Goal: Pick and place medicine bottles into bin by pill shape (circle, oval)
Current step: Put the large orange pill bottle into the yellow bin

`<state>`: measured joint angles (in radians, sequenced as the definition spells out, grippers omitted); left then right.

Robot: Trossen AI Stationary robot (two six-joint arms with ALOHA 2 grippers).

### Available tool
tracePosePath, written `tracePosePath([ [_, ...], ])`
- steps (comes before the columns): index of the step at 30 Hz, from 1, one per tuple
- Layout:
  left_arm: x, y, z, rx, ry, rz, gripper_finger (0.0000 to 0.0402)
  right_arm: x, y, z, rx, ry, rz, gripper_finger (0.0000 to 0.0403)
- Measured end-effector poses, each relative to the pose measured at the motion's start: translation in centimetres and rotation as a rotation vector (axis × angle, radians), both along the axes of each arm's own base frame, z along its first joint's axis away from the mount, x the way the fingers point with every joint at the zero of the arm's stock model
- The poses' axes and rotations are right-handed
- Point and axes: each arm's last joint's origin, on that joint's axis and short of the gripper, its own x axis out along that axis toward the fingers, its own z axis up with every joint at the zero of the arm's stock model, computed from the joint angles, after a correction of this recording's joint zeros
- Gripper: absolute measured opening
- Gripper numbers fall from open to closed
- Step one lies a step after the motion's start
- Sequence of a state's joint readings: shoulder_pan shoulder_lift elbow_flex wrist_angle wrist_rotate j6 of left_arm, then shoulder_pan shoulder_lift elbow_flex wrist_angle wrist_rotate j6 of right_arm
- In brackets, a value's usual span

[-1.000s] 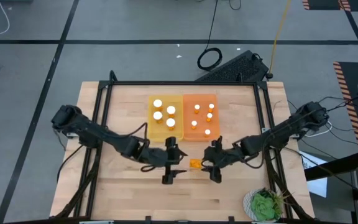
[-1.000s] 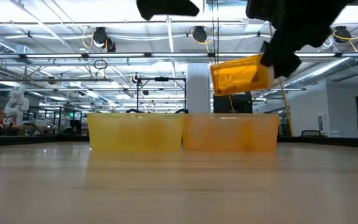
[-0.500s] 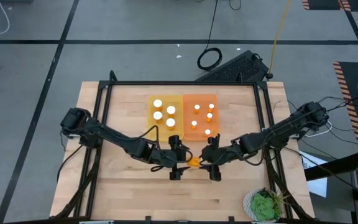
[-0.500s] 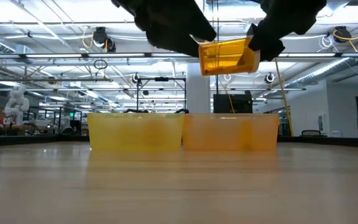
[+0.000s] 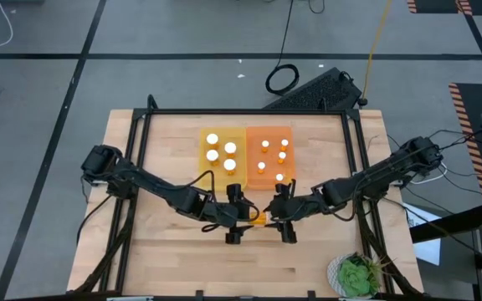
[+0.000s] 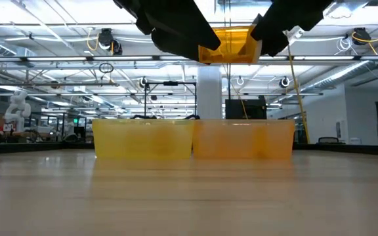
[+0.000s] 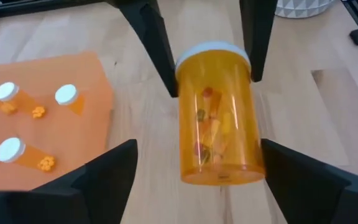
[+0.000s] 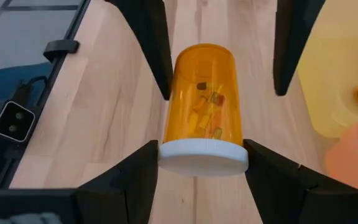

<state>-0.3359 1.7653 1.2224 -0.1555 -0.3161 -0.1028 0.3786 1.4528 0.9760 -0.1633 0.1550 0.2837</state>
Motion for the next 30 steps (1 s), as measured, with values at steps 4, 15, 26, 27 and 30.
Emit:
tracePosePath([
  [4,0.02,0.01,0.01,0.002,-0.002,-0.001,0.0304,0.05,0.02,0.07,0.002,-0.009,0.000,0.0210],
  [15,0.01,0.00,0.01,0.003,-0.001,-0.003,0.0219,0.10,-0.02,0.10,-0.011,-0.018,-0.003,0.0210],
  [26,0.00,0.01,0.00,0.005,0.000,0.000,0.0201,0.11,-0.09,0.11,-0.042,-0.029,-0.021,0.0212],
  [27,-0.01,0.03,-0.02,0.009,0.001,0.003,0.0201,0.11,-0.10,0.12,-0.055,-0.033,-0.029,0.0215],
  [30,0.02,0.06,0.01,0.007,-0.004,0.007,0.0201,0.14,-0.07,0.19,-0.077,-0.047,-0.034,0.0234],
])
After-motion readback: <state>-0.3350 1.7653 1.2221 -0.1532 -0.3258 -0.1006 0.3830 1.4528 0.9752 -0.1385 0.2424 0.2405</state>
